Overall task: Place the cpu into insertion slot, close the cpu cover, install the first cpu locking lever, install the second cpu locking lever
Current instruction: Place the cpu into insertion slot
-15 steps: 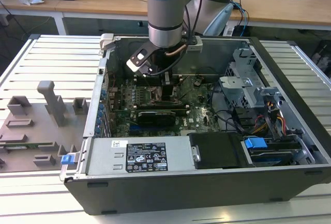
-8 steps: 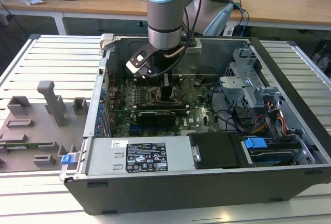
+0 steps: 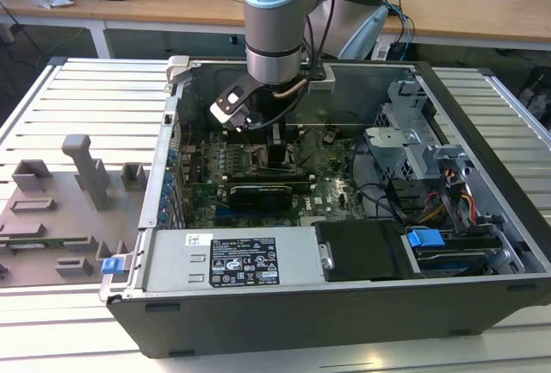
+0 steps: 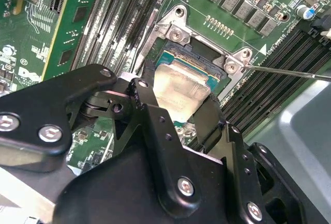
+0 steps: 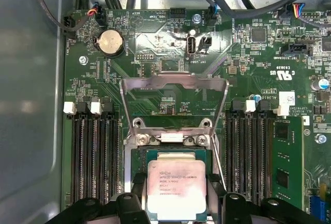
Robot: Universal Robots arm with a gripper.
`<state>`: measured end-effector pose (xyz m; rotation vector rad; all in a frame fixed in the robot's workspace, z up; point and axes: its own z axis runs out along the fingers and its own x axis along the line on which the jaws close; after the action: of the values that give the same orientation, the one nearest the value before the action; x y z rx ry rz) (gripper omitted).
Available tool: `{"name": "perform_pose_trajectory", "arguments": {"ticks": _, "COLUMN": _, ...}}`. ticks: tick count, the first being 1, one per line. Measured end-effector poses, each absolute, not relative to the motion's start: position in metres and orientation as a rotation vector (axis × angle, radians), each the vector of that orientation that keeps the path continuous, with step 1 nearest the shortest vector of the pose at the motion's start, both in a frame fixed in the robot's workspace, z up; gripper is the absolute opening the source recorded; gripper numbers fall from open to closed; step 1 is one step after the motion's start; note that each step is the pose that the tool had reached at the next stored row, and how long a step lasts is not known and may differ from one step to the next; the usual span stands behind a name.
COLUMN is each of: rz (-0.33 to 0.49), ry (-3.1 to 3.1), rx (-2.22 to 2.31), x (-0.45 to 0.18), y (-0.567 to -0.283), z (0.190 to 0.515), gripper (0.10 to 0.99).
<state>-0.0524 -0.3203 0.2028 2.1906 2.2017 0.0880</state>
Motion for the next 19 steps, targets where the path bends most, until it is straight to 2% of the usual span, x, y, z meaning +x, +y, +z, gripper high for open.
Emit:
{"name": "perform_pose_trajectory", "arguments": {"ticks": 12, "rz": 0.088, "ry": 2.198, "rx": 2.195, "x": -0.0538, "y": -0.3192, "z": 0.1976, "gripper": 0.545}}
{"name": "perform_pose_trajectory", "arguments": {"ticks": 13, "rz": 0.088, "ry": 2.198, "rx": 2.195, "x": -0.0539, "y": -0.3192, "z": 0.1976, "gripper": 0.553}}
{"name": "perform_pose_trajectory", "arguments": {"ticks": 14, "rz": 0.088, "ry": 2.198, "rx": 2.195, "x": -0.0539, "y": -0.3192, "z": 0.1976, "gripper": 0.62}}
{"name": "perform_pose_trajectory", "arguments": {"ticks": 19, "rz": 0.088, "ry": 2.198, "rx": 2.195, "x": -0.055, "y": -0.3187, "z": 0.1976, "gripper": 0.62}}
